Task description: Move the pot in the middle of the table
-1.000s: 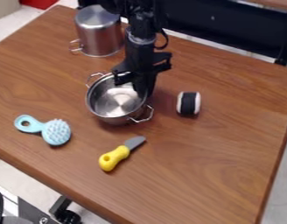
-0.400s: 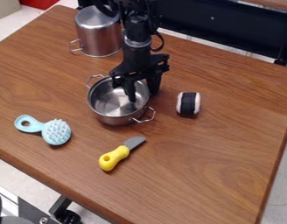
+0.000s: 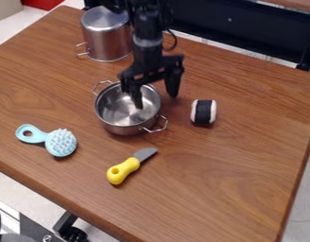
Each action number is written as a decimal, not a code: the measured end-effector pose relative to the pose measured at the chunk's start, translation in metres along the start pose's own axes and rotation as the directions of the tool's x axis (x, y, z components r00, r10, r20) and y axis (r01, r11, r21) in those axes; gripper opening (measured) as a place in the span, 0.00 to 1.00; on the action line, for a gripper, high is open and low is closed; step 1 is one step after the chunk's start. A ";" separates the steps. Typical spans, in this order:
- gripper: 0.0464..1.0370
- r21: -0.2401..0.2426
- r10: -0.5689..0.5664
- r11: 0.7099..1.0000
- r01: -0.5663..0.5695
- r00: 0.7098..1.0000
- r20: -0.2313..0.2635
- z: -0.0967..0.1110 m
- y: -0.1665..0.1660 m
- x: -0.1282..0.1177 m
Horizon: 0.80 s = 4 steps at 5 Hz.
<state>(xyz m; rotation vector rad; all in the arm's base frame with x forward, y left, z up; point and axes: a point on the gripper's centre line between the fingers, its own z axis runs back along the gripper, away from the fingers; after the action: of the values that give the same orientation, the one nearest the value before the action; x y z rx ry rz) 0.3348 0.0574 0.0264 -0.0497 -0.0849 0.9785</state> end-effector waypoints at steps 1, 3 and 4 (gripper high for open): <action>0.96 -0.010 -0.036 0.999 0.035 0.999 -0.030 0.008 0.002 0.001; 0.96 0.044 -0.243 0.970 0.240 0.964 0.110 0.039 0.002 0.013; 0.96 0.069 -0.380 0.925 0.374 0.913 0.147 0.049 0.013 0.016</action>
<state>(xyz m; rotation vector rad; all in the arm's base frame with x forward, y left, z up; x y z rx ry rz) 0.3285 0.0779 0.0748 0.0794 -0.2132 0.5941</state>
